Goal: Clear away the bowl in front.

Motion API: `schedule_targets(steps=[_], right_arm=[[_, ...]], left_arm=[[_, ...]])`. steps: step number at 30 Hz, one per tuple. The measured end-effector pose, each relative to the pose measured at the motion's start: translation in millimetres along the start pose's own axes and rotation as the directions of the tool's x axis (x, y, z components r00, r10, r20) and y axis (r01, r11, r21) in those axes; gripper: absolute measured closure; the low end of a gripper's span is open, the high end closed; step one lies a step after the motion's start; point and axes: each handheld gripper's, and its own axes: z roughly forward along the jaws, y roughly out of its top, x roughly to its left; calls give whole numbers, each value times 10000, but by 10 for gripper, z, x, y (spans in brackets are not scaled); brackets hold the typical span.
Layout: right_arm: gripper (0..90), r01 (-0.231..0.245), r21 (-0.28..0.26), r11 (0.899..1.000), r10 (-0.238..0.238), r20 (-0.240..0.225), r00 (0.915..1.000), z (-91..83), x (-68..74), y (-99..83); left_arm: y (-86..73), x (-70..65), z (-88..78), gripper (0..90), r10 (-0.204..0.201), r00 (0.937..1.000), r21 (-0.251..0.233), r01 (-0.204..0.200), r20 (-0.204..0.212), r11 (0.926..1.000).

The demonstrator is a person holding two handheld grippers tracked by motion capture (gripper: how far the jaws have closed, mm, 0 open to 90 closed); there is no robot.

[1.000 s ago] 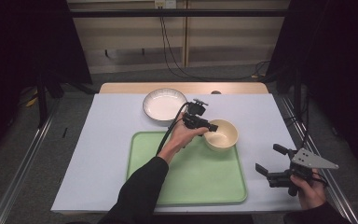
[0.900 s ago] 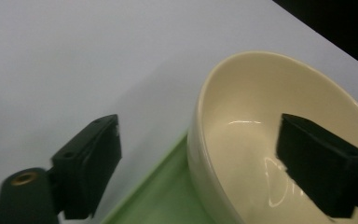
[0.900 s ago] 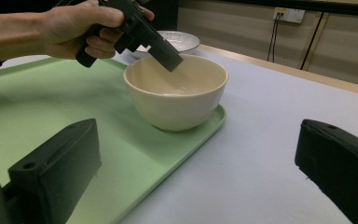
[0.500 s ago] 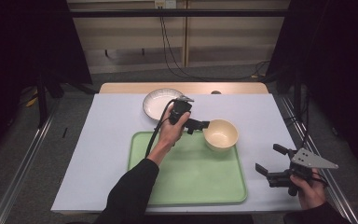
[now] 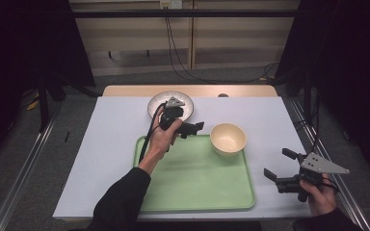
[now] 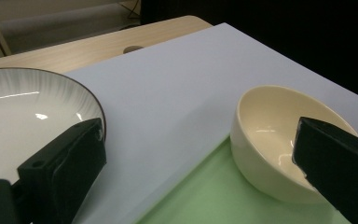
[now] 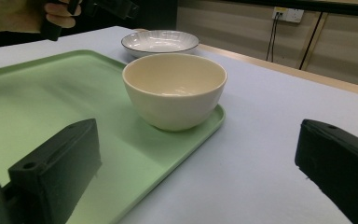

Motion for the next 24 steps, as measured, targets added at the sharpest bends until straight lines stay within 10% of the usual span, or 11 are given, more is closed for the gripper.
schedule_targets(steps=[24], right_arm=[[0, -32, 4, 10000, 32, 52, 10000, 5, 0, 4]], left_arm=[[-226, 213, -761, 19, -106, 9858, -629, 0, -1673, 9980]])
